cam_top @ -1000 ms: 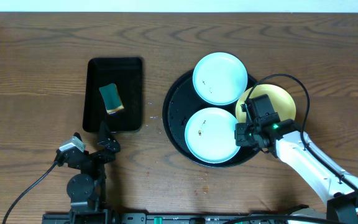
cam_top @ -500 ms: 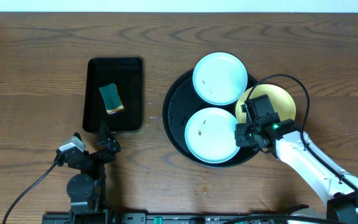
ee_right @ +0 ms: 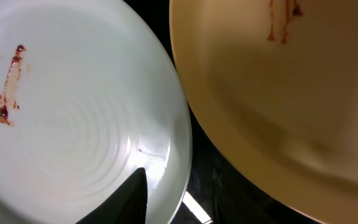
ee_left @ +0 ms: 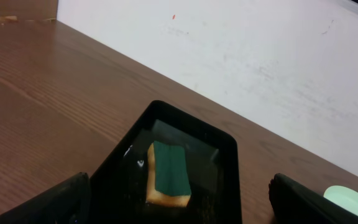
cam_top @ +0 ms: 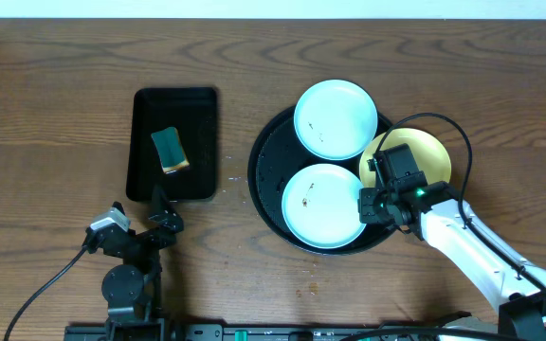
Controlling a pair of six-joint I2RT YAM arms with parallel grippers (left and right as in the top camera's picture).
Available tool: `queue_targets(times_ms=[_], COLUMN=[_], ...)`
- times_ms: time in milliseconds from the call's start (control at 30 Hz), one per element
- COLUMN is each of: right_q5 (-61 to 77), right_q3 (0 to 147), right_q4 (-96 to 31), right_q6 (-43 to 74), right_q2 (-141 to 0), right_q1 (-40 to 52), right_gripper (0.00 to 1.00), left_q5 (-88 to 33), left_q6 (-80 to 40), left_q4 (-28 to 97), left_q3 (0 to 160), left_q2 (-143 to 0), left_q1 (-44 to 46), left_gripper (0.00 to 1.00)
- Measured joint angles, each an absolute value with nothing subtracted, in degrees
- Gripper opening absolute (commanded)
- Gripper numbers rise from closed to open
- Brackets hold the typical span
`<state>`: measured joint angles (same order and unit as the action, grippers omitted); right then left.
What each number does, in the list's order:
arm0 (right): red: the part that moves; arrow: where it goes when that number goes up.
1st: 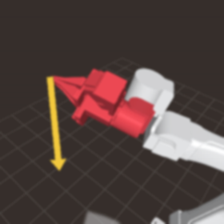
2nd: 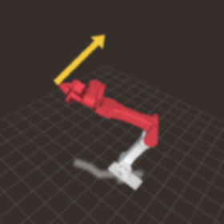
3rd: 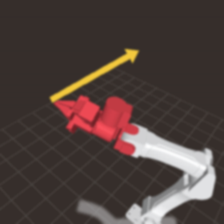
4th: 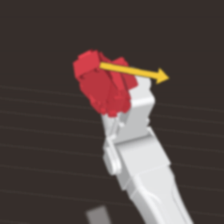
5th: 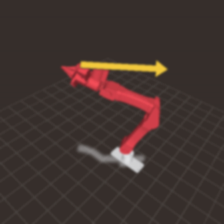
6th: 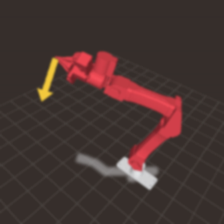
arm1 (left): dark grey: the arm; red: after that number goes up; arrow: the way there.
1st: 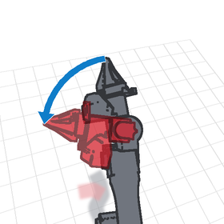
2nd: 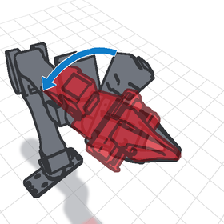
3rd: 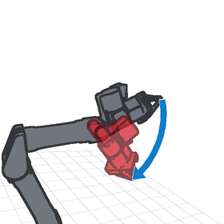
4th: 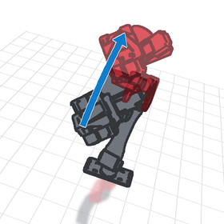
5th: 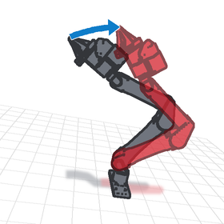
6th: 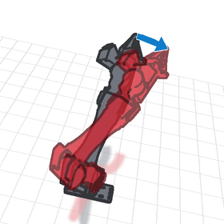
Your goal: Clean dirty plates on tray and stack at the side
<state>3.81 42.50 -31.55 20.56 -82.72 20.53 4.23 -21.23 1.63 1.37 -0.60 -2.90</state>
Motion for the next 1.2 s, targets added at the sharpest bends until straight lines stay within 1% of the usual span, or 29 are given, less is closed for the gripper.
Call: queue_targets(times_ms=[733,867,1200], right_q5=[3.81,3.81,3.81], right_q3=[42.50,42.50,42.50], right_q4=[-31.90,-31.90,-31.88], right_q6=[20.56,20.58,20.53], right_q2=[-82.72,-82.72,-82.72], right_q1=[20.53,20.53,20.53], right_gripper=[0.33,0.39,0.42], left_q5=[4.25,4.25,4.23], left_q6=[-21.23,-21.23,-21.23], left_q4=[1.63,1.63,1.63], left_q3=[1.37,1.37,1.37], left_q2=[-0.60,-0.60,-0.60], left_q1=[-2.90,-2.90,-2.90], left_gripper=[0.91,0.91,0.91])
